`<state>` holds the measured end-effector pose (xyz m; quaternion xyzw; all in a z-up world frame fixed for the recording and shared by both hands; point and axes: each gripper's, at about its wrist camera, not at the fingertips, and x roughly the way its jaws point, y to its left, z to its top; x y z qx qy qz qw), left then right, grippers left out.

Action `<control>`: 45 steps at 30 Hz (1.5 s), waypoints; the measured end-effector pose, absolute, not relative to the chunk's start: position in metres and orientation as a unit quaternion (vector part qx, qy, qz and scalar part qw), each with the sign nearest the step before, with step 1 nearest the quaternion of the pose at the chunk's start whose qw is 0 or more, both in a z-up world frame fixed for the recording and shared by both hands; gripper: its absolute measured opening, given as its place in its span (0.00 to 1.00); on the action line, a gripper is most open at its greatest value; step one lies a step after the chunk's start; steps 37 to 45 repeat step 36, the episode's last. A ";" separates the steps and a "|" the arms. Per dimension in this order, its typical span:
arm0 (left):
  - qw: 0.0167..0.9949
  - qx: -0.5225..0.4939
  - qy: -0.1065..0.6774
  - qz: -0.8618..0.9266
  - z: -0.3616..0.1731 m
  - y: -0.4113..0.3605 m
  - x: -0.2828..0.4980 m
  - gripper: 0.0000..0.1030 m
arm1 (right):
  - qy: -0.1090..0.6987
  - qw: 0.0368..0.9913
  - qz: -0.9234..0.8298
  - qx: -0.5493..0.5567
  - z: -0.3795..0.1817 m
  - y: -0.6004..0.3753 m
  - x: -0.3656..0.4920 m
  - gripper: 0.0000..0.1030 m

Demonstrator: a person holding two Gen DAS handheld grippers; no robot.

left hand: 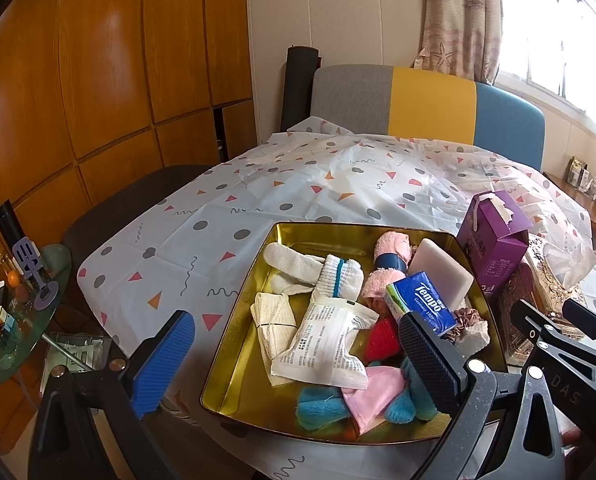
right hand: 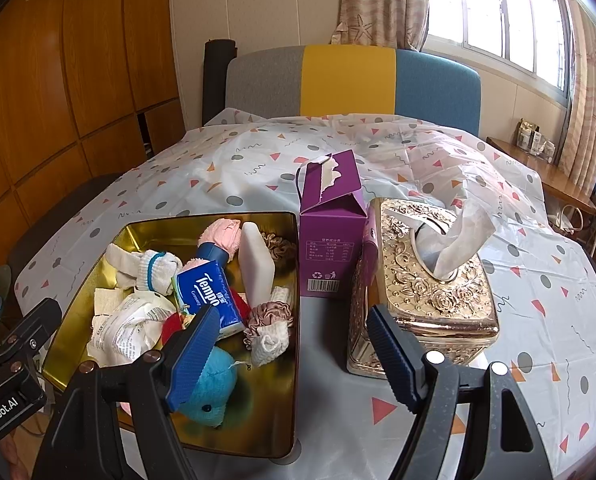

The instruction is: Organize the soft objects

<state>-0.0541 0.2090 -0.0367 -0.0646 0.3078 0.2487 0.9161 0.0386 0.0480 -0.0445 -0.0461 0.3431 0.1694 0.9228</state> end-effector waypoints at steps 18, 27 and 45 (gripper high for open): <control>0.916 -0.063 0.311 0.248 -0.037 0.211 -0.054 1.00 | 0.346 0.922 0.171 -0.048 -0.046 0.048 0.038 0.75; 0.919 -0.063 0.305 0.244 -0.038 0.210 -0.055 1.00 | 0.348 0.920 0.172 -0.049 -0.049 0.049 0.038 0.75; 0.920 -0.070 0.304 0.238 -0.039 0.212 -0.056 0.96 | 0.337 0.925 0.171 -0.041 -0.046 0.043 0.036 0.75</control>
